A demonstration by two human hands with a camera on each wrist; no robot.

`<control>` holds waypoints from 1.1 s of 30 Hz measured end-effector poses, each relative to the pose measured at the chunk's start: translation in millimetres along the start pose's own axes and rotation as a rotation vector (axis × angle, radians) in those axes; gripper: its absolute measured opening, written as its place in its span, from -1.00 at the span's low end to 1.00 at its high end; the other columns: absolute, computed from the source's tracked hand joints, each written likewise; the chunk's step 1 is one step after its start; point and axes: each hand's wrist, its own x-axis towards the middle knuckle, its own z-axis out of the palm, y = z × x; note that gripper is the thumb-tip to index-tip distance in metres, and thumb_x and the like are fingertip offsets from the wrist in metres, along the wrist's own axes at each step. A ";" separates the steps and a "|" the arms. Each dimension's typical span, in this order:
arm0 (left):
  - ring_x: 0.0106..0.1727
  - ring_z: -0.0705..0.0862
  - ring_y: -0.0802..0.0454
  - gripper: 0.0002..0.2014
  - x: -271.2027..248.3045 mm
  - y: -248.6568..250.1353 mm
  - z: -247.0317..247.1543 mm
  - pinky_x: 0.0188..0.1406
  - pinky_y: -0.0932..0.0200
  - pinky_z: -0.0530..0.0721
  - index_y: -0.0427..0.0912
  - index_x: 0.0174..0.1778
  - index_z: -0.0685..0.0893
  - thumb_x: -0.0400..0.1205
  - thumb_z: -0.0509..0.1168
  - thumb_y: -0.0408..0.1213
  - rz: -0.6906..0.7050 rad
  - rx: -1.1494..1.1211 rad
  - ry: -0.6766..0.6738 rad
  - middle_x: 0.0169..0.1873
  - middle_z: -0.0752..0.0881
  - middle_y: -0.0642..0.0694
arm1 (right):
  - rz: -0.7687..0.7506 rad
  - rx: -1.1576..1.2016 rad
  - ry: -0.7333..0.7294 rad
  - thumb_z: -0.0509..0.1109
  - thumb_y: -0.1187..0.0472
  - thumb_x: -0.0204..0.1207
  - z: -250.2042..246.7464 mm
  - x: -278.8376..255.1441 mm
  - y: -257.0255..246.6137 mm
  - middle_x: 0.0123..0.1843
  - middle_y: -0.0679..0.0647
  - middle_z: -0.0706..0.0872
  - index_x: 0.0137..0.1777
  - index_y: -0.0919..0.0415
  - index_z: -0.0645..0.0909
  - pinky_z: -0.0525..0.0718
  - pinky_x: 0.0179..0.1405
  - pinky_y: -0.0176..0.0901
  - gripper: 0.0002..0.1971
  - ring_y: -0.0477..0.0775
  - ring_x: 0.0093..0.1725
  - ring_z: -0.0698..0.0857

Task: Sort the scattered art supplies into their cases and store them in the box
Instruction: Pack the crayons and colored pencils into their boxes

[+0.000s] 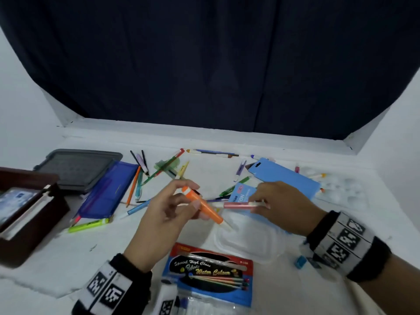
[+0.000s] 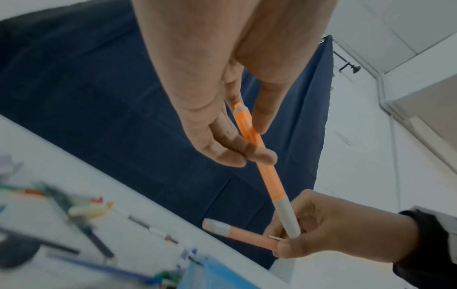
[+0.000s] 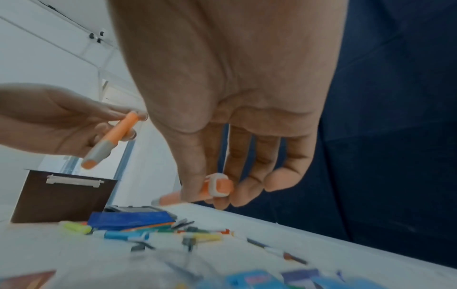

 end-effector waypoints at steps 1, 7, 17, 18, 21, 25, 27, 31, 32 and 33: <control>-0.10 0.84 -0.26 -0.82 -1.1 -5.2 5.5 0.09 0.04 0.79 -0.29 0.18 0.63 0.67 0.31 -0.44 -0.037 -0.021 0.001 -0.22 0.81 -0.32 | 0.025 -0.012 -0.024 0.40 -0.09 0.60 1.4 -10.5 6.0 -0.08 -0.20 0.60 0.14 -0.10 0.74 0.52 -0.07 -0.14 -0.80 -0.05 0.01 0.60; -0.06 0.85 -0.18 -0.84 13.2 -31.8 29.7 0.14 0.01 0.79 -0.30 0.03 0.76 0.67 0.32 -0.31 -0.119 0.067 -0.095 -0.10 0.82 -0.27 | 0.075 -0.252 -0.059 0.21 -0.12 0.68 19.0 -33.9 14.9 0.13 -0.11 0.69 0.21 -0.08 0.70 0.46 0.13 0.00 -0.70 0.06 0.22 0.54; -0.11 0.74 0.12 -0.83 65.2 -52.8 36.2 0.01 0.05 0.73 0.15 0.00 0.84 0.58 0.43 -0.22 -0.031 0.839 -0.580 -0.16 0.82 0.12 | 0.087 -0.237 -0.076 0.27 -0.01 0.67 31.1 -23.3 19.7 0.06 -0.07 0.74 0.19 -0.08 0.73 0.46 0.25 0.05 -0.76 0.04 0.19 0.58; -0.10 0.71 0.18 -0.80 68.4 -51.8 39.8 -0.02 0.17 0.70 0.16 0.03 0.84 0.59 0.42 -0.23 0.000 0.888 -0.622 -0.13 0.82 0.14 | 0.089 -0.223 -0.076 0.27 0.00 0.66 32.9 -23.2 20.2 0.07 -0.05 0.75 0.19 -0.07 0.74 0.48 0.23 0.03 -0.76 0.05 0.18 0.61; -0.04 0.66 0.24 -0.79 73.3 -50.2 50.8 -0.01 0.27 0.63 0.15 0.14 0.80 0.64 0.39 -0.20 0.103 1.065 -0.742 -0.02 0.81 0.16 | 0.112 -0.168 -0.087 0.29 0.05 0.64 40.2 -23.1 20.8 0.10 0.00 0.76 0.18 -0.02 0.73 0.58 0.20 0.01 -0.77 0.09 0.17 0.66; 0.08 0.70 0.10 -0.77 75.5 -58.7 58.8 0.11 0.10 0.66 0.10 0.15 0.71 0.58 0.47 -0.11 0.149 1.214 -0.767 0.02 0.79 0.06 | 0.159 -0.085 -0.109 0.28 0.07 0.66 48.4 -23.0 18.0 0.20 0.01 0.73 0.24 -0.02 0.69 0.65 0.21 0.06 -0.76 0.10 0.24 0.65; 0.10 0.69 0.06 -0.78 78.0 -65.3 62.3 0.09 0.13 0.59 0.08 0.12 0.72 0.57 0.48 -0.06 0.203 1.289 -0.762 0.03 0.78 0.06 | 0.177 -0.065 -0.106 0.28 0.09 0.66 51.6 -23.2 16.7 0.21 -0.01 0.74 0.25 -0.02 0.70 0.65 0.19 0.02 -0.75 0.08 0.24 0.65; 0.12 0.65 0.06 -0.81 81.2 -77.8 69.5 0.10 0.10 0.39 0.05 0.05 0.72 0.56 0.46 -0.04 0.275 1.426 -0.734 0.01 0.75 0.09 | 0.212 -0.043 -0.106 0.27 0.11 0.65 59.8 -23.5 16.8 0.17 -0.02 0.75 0.23 -0.06 0.72 0.67 0.17 0.01 -0.74 0.07 0.20 0.66; 0.12 0.65 0.06 -0.82 81.1 -80.6 71.2 0.12 0.09 0.38 0.03 0.03 0.72 0.55 0.47 -0.06 0.274 1.447 -0.724 0.00 0.74 0.09 | 0.214 -0.037 -0.110 0.27 0.11 0.64 61.5 -23.7 16.6 0.16 -0.02 0.75 0.23 -0.06 0.72 0.68 0.17 0.01 -0.73 0.07 0.20 0.66; 0.12 0.65 0.05 -0.82 81.0 -82.9 72.5 0.14 0.07 0.37 0.02 0.01 0.72 0.54 0.47 -0.07 0.275 1.467 -0.718 0.00 0.74 0.08 | 0.214 -0.028 -0.109 0.26 0.13 0.64 62.8 -23.9 16.5 0.16 -0.03 0.75 0.24 -0.06 0.73 0.68 0.17 -0.01 -0.72 0.06 0.19 0.66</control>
